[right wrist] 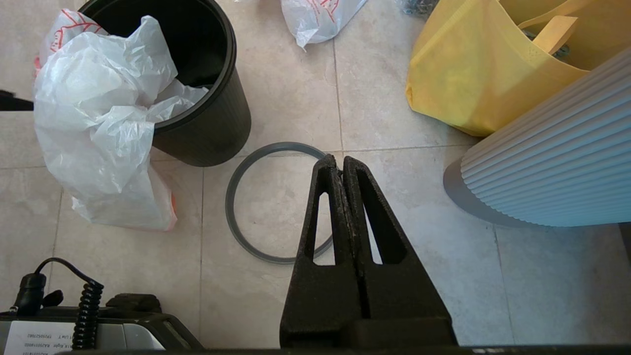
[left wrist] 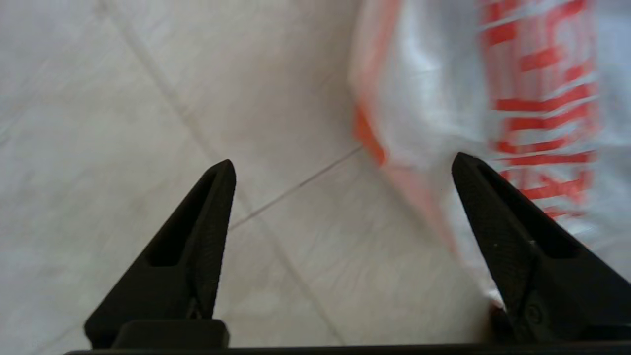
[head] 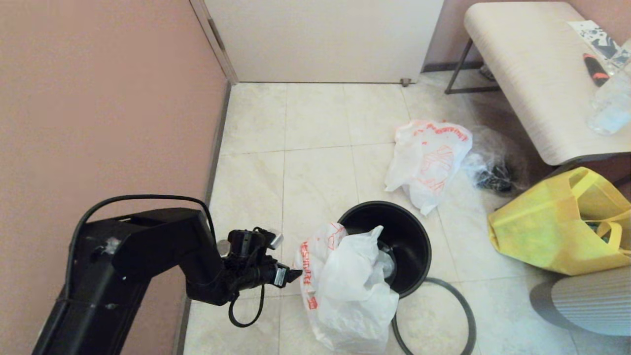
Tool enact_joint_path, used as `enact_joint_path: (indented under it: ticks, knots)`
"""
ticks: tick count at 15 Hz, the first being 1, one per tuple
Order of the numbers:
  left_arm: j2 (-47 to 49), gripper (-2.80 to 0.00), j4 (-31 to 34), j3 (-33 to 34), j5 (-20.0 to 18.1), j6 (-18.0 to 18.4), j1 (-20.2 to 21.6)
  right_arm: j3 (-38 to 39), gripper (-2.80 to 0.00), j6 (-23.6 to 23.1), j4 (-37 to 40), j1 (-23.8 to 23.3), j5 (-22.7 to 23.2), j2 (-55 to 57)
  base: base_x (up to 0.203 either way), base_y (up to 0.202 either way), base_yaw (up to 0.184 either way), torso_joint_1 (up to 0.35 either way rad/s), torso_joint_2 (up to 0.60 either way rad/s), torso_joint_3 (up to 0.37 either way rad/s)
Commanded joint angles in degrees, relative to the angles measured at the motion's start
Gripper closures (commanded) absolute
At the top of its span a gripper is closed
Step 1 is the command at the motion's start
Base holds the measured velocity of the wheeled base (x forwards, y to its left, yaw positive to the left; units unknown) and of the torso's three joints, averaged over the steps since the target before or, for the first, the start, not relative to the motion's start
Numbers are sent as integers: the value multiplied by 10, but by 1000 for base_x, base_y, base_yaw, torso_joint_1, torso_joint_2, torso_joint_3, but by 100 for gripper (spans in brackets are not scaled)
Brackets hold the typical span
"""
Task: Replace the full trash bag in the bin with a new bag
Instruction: Put the new garbage bag on the trash can
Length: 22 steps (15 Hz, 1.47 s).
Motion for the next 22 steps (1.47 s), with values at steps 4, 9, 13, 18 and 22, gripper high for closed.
enact_joint_path:
  ticks: [4, 9, 13, 18, 22]
  knots:
    - [8, -280, -16, 31, 81, 3, -4, 0, 0, 0, 1, 0, 0, 0, 0, 0, 0, 0, 0, 0]
    - [10, -280, -97, 94, 94, 35, 7, 0, 0, 0, 1, 0, 1, 0, 0, 0, 0, 0, 0, 0]
    - [38, -280, -56, -3, 166, 37, 0, 0, 0, 0, 1, 0, 0, 0, 0, 0, 0, 0, 0, 0]
    - [79, -280, 58, -105, 253, 36, -18, 0, 0, 0, 1, 0, 0, 0, 0, 0, 0, 0, 0, 0]
    - [83, -280, -24, -92, 209, 16, -34, 0, 0, -1, 1, 0, 0, 0, 0, 0, 0, 0, 0, 0]
